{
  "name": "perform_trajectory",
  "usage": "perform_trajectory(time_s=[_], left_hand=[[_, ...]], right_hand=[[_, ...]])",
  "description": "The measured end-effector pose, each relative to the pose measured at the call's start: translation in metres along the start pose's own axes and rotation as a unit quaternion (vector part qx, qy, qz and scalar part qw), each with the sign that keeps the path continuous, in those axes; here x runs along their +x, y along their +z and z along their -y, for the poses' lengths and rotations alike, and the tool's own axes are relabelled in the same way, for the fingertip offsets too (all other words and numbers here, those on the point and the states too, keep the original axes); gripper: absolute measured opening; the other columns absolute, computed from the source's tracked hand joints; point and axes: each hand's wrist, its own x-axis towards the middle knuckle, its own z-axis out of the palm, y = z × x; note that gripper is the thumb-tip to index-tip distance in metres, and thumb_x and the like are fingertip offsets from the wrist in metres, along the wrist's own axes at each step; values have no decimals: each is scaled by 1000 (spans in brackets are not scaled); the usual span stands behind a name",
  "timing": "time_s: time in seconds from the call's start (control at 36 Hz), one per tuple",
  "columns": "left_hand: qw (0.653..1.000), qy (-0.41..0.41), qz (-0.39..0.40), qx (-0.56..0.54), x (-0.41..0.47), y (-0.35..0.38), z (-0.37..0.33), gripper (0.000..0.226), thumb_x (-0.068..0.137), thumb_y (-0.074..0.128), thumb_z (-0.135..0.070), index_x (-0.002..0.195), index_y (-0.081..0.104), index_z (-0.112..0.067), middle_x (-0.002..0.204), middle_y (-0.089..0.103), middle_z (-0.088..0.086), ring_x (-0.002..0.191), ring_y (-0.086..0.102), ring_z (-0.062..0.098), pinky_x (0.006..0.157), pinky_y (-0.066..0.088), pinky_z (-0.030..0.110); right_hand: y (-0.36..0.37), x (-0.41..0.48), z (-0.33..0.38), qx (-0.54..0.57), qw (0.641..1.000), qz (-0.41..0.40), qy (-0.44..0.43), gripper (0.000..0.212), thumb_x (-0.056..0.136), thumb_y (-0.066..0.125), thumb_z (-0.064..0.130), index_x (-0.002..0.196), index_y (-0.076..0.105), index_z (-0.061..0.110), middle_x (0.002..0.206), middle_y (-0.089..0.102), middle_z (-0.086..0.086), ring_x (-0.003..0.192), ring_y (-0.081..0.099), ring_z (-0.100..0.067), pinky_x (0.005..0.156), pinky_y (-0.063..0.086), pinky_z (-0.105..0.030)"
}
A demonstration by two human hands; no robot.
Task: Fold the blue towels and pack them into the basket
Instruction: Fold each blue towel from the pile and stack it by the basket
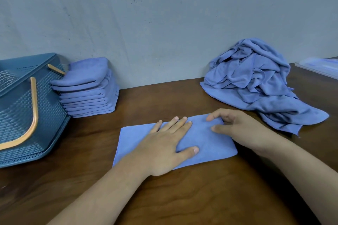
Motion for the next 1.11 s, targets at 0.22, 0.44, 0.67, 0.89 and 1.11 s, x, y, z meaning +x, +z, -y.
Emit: perform_trajectory(time_s=[0.22,0.44,0.67,0.89,1.11], left_hand=[[1000,-3,13,-3,1,-1,-1,81,100,22,-81,167,-6,-45,171,-16,-28,155,-20,-7,132,-7,42],[999,-36,-6,-30,4,3,-13,81,101,25,-78,169,1,-40,173,-9,-28,157,-15,-7,132,-5,41],[999,-45,9,-19,-21,-3,2,77,101,24,-79,167,1,-46,170,-13,-33,153,-20,-12,132,-6,38],[997,-73,14,-33,-69,-21,54,73,97,26,-83,162,3,-59,167,-11,-39,149,-21,-18,131,-7,33],[992,-93,-38,-81,-94,-18,75,71,98,35,-80,162,18,-56,167,5,-40,151,-11,-19,131,0,29]], right_hand=[[16,10,-13,-162,986,-45,-20,42,95,71,48,136,64,46,139,61,26,131,53,3,113,42,-29],[1,13,-14,-185,983,-7,-2,55,96,74,37,148,55,43,151,55,12,140,47,-7,115,36,-28],[-8,8,-18,-234,972,15,-13,55,102,65,45,154,46,48,148,46,20,140,38,0,106,27,-19],[-10,5,-16,-235,972,14,-15,55,103,63,47,155,45,47,133,46,23,125,37,6,103,27,-19],[-9,-3,-7,-173,985,8,0,58,91,75,56,145,54,53,135,47,36,132,40,9,109,33,-21]])
